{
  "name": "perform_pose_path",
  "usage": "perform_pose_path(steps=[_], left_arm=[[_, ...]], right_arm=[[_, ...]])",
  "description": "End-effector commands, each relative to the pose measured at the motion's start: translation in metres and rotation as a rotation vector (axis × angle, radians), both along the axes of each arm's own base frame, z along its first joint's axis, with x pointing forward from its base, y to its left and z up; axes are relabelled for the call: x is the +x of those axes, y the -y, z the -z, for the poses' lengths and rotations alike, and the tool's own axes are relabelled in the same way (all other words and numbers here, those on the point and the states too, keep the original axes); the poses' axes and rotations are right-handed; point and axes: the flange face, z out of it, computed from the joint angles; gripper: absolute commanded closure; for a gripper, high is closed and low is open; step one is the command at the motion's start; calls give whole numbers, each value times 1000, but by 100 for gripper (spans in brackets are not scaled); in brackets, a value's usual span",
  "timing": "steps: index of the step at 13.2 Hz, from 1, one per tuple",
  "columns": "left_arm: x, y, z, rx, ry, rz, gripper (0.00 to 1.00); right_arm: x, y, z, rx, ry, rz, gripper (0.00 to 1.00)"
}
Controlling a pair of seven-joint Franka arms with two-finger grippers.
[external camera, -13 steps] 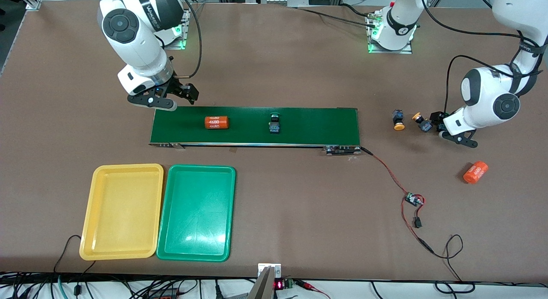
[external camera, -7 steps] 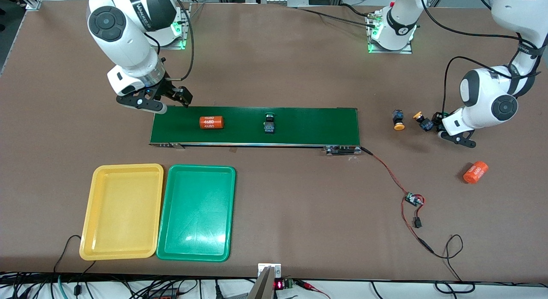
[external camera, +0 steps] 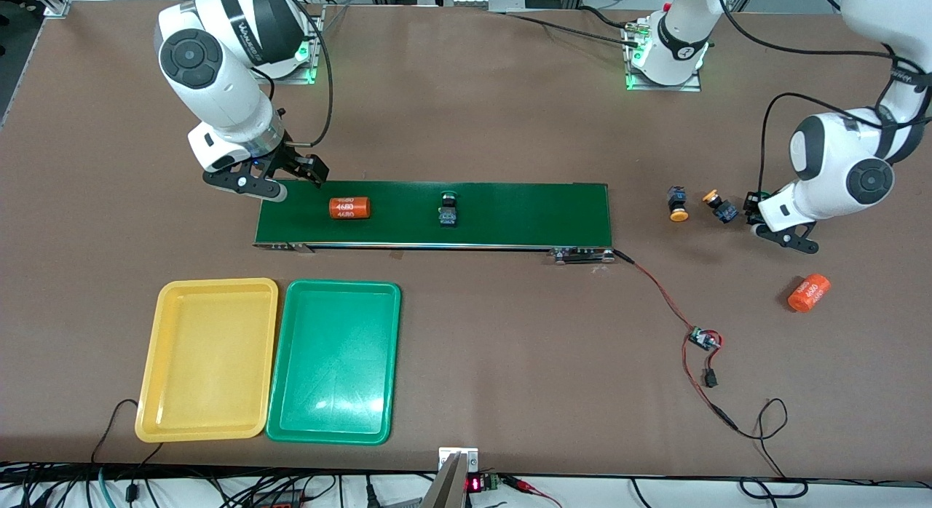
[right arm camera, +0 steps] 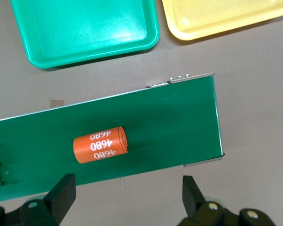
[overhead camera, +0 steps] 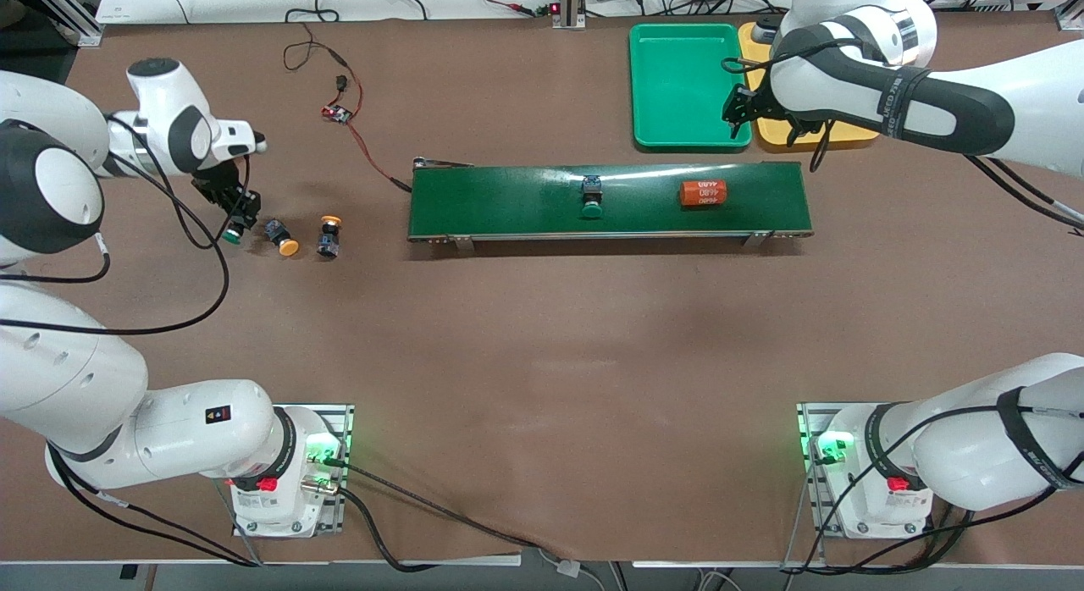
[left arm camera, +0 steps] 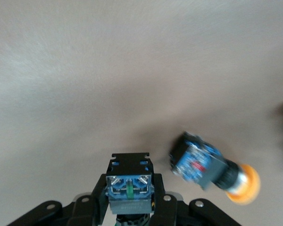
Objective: Sort buttons by color to trays
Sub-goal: 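Carry the orange button to the belt while the right gripper lowers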
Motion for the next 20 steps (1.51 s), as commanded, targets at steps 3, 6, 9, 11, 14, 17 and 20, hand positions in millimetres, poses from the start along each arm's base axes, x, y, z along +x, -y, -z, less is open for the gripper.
perform_pose_path(steps=[3, 6, 9, 11, 14, 17, 20], left_arm=[[43, 97, -100, -12, -78, 97, 93], [44, 175, -105, -71, -65, -94, 92], [40, 281, -97, -126, 2, -219, 92], [28, 345, -82, -122, 35, -307, 92], [12, 419, -52, -149, 96, -456, 92], [7, 427, -38, -152, 93, -470, 64], [12, 418, -61, -146, 107, -475, 0]], right_arm=[[5, -15, 2, 27, -1, 11, 0], [6, -19, 7, 31, 2, 18, 0], [3, -50, 29, 69, 16, -8, 0], [2, -69, 43, 100, 22, 34, 0], [-7, -97, 59, 108, 30, 40, 0], [-12, -115, 71, 95, 28, -3, 0], [-10, -121, 82, 87, 41, -23, 0]])
